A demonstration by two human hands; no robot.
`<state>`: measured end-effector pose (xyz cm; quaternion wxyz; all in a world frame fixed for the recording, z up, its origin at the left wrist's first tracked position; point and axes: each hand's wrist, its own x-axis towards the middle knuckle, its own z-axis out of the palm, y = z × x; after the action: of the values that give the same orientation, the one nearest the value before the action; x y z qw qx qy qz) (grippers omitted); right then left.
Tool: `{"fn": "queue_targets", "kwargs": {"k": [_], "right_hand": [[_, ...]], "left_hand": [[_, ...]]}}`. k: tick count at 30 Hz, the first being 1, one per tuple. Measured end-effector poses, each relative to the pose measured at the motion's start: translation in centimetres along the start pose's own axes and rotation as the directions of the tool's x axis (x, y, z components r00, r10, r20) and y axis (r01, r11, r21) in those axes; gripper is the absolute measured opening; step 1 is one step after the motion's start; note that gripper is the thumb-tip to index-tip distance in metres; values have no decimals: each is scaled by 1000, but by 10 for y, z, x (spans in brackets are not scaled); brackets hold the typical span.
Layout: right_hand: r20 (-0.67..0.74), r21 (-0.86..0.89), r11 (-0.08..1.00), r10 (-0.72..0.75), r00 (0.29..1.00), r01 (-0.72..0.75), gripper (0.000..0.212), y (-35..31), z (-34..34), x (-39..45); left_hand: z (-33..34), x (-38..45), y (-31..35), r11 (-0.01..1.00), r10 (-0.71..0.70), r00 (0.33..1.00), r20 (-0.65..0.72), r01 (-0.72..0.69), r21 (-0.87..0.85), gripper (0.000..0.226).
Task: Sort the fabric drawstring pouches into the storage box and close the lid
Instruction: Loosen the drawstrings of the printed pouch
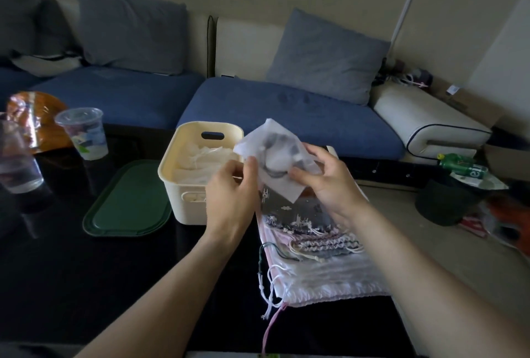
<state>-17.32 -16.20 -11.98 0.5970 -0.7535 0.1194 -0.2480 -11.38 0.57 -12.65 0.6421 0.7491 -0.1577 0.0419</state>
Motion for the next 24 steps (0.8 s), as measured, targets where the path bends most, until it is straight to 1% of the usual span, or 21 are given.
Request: {"fn": "queue_targets", "kwargs": {"k": [2,3,5,8,9,12,14,15,17,19,20,21,22,23,24], "right_hand": [[-7,-105,992,-76,997,75,57,-3,14,16],[15,-153,982,-108,994,109,55,-5,21,26],[86,-195,971,-123,989,137,48,-12,39,45],[217,-276,948,-99,971,159,42,-25,70,70],[273,-316,934,-81,959,168,39,-28,81,78],[417,-419,887,-5,909,197,35,-29,108,97],[451,-466,855,8,893,228,34,-31,120,105],[462,-499,831,16,887,245,35,-30,123,108],[498,-619,734,93,862,279,36,-27,129,111],[519,-756,558,194,832,342,35,-24,136,111],[514,-805,443,193,836,393,35,-24,140,110],[508,-834,328,141,850,444,40,-25,143,108],[517,-838,243,65,854,489,47,-27,147,107],[532,-827,217,4,846,519,54,-29,150,107],[560,-803,244,-6,829,544,56,-29,153,107]], "left_hand": [[-14,5,0,997,57,991,-121,-50,58,9],[-19,8,-2,992,90,984,-156,-76,96,4],[-28,16,-12,976,143,974,-178,-109,190,17],[-42,27,-23,903,168,969,-182,-77,422,29],[-46,30,-25,882,175,968,-179,-74,465,32],[-54,37,-34,851,224,959,-173,-106,514,37],[-57,42,-42,829,212,965,-153,-95,551,37],[-59,44,-46,812,186,976,-117,-86,577,33],[-59,49,-53,767,101,994,-31,-58,638,18],[-59,51,-54,724,42,999,7,-35,689,38],[-60,52,-53,711,36,999,13,-34,703,45],[-60,52,-52,700,34,999,19,-37,713,49],[-60,51,-51,687,12,999,30,-30,726,50],[-60,51,-48,683,5,999,39,-32,730,50],[-60,50,-45,680,-5,999,50,-33,732,50]]}}
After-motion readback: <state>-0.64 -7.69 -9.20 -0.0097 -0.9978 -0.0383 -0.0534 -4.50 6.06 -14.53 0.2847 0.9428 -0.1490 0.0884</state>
